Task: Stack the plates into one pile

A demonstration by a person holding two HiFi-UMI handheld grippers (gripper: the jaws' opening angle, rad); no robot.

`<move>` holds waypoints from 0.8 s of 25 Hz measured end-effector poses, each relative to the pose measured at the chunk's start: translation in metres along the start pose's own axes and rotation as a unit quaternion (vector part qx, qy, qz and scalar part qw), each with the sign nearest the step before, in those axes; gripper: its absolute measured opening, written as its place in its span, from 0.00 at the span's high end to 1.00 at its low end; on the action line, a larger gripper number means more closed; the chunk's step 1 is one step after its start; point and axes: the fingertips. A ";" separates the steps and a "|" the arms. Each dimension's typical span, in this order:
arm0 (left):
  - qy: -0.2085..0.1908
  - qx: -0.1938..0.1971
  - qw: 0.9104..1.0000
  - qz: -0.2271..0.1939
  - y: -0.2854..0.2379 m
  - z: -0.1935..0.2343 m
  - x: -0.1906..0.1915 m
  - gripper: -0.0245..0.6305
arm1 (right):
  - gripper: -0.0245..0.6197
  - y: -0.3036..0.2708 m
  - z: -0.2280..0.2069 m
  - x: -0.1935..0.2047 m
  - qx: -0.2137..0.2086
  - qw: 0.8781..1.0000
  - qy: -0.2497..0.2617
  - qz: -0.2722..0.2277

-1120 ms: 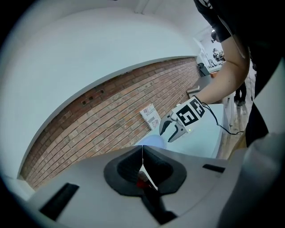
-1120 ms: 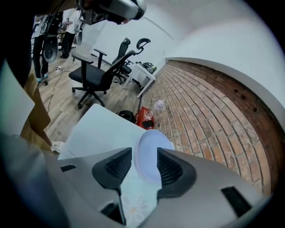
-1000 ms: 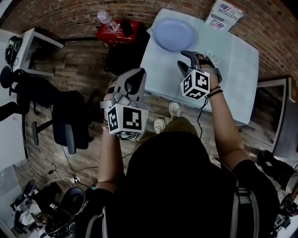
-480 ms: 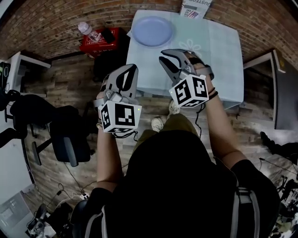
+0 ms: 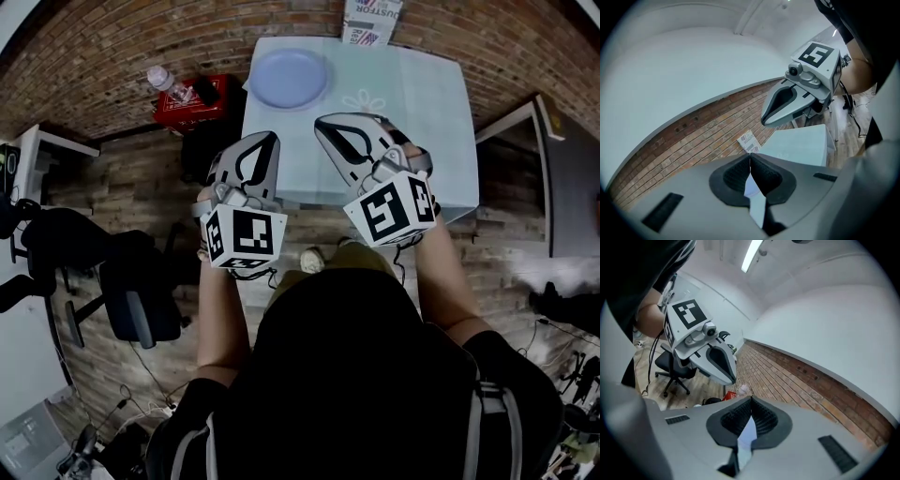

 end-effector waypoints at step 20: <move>-0.023 0.015 1.000 0.004 -0.092 -0.062 -0.090 0.93 | 0.91 0.080 -0.083 0.087 0.008 0.999 -0.050 -0.015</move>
Point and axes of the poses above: the fingertips, and each gripper's own axes: y backward along the fingers, z to its left, x out of its underside, and after that the axes turned 13 degrees about x, right-handed
